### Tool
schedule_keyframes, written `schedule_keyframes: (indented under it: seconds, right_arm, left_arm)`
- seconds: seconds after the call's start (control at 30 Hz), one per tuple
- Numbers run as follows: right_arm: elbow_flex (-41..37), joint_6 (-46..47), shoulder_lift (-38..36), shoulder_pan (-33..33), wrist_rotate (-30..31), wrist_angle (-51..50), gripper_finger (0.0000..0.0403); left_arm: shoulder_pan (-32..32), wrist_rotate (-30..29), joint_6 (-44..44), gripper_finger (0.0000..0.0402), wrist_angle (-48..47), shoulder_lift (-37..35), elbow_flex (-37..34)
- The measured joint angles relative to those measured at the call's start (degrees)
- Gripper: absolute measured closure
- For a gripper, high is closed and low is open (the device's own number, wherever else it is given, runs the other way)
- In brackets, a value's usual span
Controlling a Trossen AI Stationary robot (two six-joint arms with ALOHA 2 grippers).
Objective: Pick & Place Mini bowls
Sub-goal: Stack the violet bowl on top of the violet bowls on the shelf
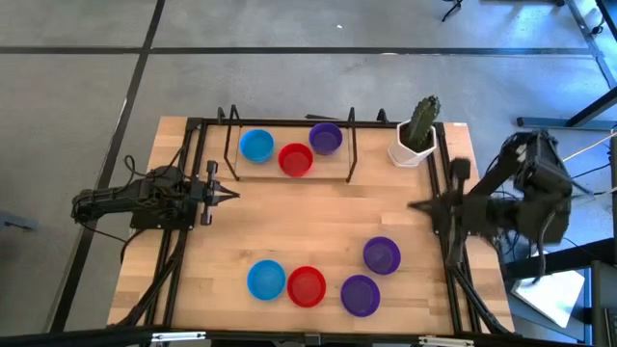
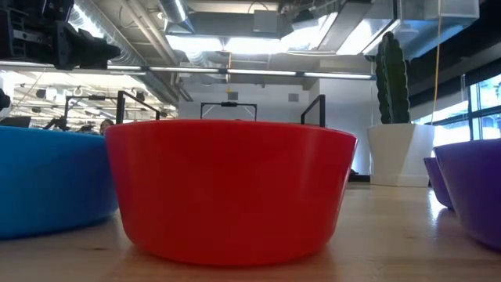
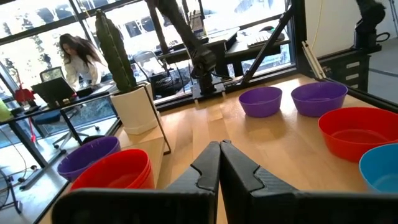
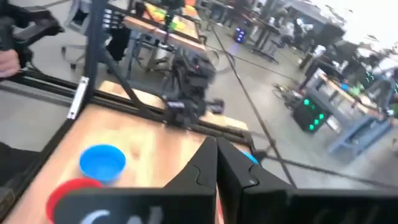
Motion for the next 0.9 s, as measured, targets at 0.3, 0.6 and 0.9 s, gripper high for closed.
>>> schedule_keyframes:
  seconds: [0.3, 0.6, 0.9]
  right_arm:
    - [-30.7, -12.8, -22.4, -6.8, -21.1, 24.9, 0.0403]
    - [-53.0, -13.6, -35.2, -19.8, -43.0, 40.1, 0.0403]
    - [-67.3, -11.4, -34.0, -29.6, -51.9, 53.2, 0.0403]
  left_arm:
    - [0.0, 0.0, 0.4, 0.0398, 0.3, 0.0, 0.0]
    - [0.0, 0.0, 0.1, 0.0398, 0.3, 0.0, 0.0]
    - [0.0, -0.1, 0.3, 0.0398, 0.3, 0.0, 0.0]
